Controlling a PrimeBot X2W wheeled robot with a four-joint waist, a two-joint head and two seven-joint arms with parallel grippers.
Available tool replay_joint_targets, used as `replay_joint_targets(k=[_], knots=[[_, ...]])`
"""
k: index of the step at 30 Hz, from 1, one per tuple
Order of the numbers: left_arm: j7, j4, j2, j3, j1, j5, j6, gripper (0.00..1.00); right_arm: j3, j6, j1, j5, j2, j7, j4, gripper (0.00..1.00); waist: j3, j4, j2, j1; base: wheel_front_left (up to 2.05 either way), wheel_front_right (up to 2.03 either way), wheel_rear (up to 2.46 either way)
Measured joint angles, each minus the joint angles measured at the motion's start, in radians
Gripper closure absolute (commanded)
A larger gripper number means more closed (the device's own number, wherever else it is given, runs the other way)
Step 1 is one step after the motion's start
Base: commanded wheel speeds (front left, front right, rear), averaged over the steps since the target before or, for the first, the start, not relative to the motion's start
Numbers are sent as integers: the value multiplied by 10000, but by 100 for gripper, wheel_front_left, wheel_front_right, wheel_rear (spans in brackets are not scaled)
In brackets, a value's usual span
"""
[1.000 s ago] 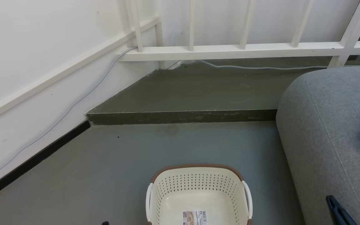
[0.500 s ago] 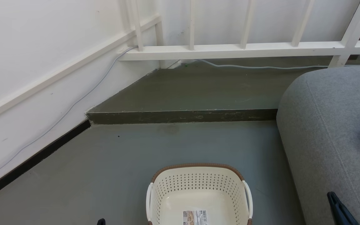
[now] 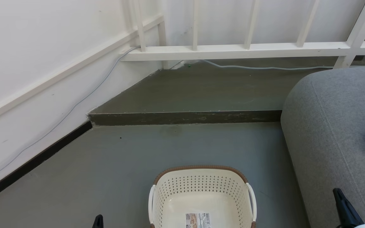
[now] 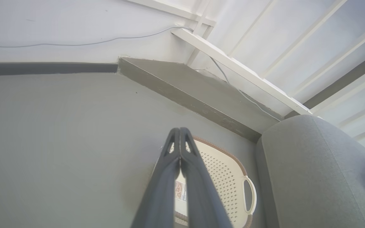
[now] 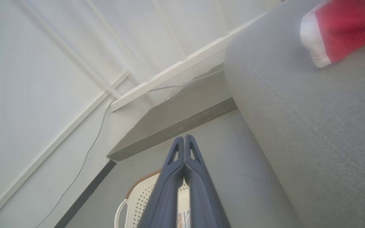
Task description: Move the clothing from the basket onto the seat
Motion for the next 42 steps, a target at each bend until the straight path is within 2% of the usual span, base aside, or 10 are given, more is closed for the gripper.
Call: replay_joint_targets(k=[42], knots=[[1034, 268, 94, 836, -1174, -4479, -1014, 100, -1026, -12, -631, 3614, 1018, 1174, -61, 100, 32, 54, 0, -1, 0, 0, 0]])
